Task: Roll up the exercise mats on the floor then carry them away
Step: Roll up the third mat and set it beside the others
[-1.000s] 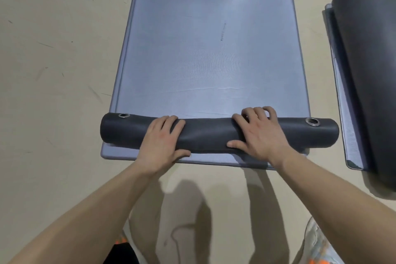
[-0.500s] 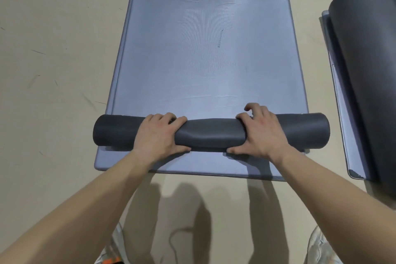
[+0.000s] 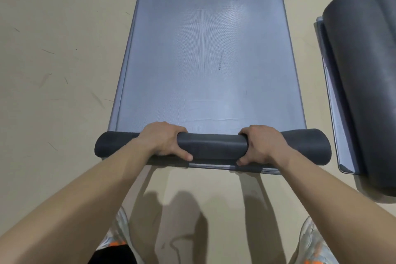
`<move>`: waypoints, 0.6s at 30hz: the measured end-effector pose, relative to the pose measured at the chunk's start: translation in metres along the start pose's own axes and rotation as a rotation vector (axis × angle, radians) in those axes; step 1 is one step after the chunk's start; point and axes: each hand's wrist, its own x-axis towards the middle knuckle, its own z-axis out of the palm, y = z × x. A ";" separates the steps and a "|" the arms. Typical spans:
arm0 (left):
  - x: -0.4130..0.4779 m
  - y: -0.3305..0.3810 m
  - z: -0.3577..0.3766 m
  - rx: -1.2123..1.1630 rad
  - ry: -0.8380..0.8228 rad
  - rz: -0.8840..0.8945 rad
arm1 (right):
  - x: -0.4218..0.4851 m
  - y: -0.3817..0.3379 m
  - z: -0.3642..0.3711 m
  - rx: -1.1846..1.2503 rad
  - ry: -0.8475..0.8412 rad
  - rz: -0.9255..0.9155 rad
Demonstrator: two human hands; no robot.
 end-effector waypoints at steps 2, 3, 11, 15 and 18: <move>0.009 0.000 -0.013 -0.080 -0.073 -0.016 | -0.009 -0.004 0.017 -0.091 0.188 -0.018; 0.012 -0.001 -0.017 -0.103 -0.093 -0.025 | -0.016 -0.006 0.031 -0.138 0.284 -0.038; -0.004 0.005 0.054 0.066 0.842 0.102 | 0.025 0.001 -0.009 -0.035 0.155 -0.085; 0.019 -0.004 0.040 0.144 0.593 0.049 | 0.016 -0.001 0.012 -0.098 0.476 -0.110; 0.033 -0.007 0.019 0.115 0.431 0.047 | 0.011 -0.001 0.040 -0.204 0.532 -0.074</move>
